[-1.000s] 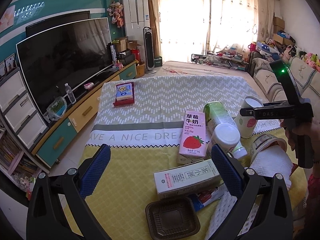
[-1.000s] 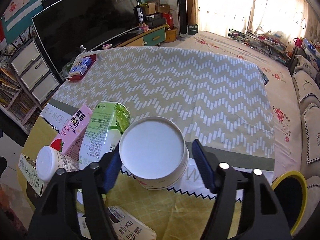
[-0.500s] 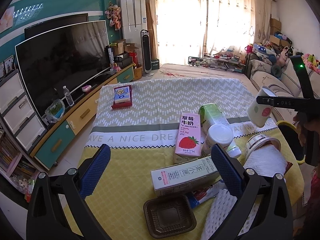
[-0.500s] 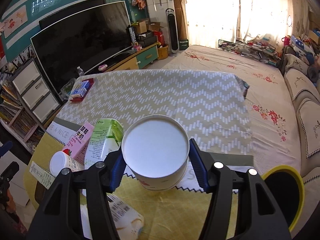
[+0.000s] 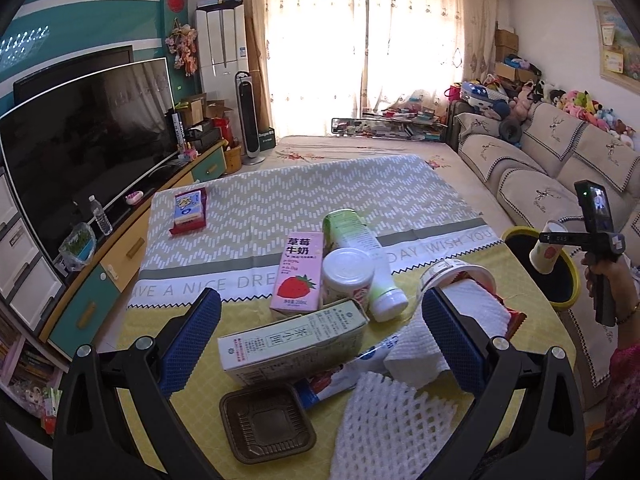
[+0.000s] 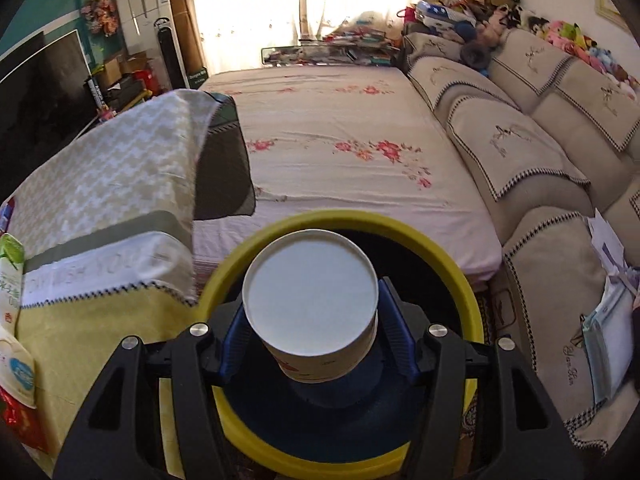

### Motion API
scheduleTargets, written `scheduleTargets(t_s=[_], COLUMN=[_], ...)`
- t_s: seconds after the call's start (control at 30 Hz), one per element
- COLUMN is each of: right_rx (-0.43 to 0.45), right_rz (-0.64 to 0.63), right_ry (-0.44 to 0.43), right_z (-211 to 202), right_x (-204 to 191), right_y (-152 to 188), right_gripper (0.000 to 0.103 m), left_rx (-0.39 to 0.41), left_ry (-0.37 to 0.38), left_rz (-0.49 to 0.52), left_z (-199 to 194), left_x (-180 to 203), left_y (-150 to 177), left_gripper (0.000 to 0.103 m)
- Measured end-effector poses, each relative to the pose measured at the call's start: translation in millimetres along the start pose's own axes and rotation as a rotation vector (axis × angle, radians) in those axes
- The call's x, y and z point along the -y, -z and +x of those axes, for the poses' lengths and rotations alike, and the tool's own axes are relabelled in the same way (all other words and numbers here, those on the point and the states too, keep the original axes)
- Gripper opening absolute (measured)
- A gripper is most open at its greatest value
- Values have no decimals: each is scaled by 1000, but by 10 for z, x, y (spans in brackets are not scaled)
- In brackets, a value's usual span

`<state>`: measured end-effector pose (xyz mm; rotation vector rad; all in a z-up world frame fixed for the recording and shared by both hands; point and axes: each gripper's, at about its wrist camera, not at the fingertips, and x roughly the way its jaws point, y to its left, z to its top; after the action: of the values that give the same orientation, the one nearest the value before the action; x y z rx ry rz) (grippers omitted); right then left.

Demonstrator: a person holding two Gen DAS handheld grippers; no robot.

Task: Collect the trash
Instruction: 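Carry the paper cup over the yellow bin and open the right gripper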

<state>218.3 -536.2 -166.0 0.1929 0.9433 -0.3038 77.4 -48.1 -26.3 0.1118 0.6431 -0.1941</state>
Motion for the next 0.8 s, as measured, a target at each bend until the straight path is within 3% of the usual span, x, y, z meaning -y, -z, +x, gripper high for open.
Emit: scheduleTargets(t_s=[0.1, 0.2, 0.57, 0.8], right_rx=[-15, -11, 66, 90], right_rz=[13, 25, 21, -6], right_ry=[21, 29, -1, -16], right_z=[153, 212, -157, -368], right_x=[86, 152, 93, -11], right_y=[51, 74, 278, 449], right_gripper=[58, 72, 75, 78], left_rx=[-6, -3, -76, -151], left_ry=[18, 34, 192, 225], left_rz=[21, 56, 172, 170], left_z=[-11, -41, 102, 379], left_x=[121, 255, 704, 763], left_y=[-13, -17, 110, 166], left_gripper=[99, 99, 99, 72])
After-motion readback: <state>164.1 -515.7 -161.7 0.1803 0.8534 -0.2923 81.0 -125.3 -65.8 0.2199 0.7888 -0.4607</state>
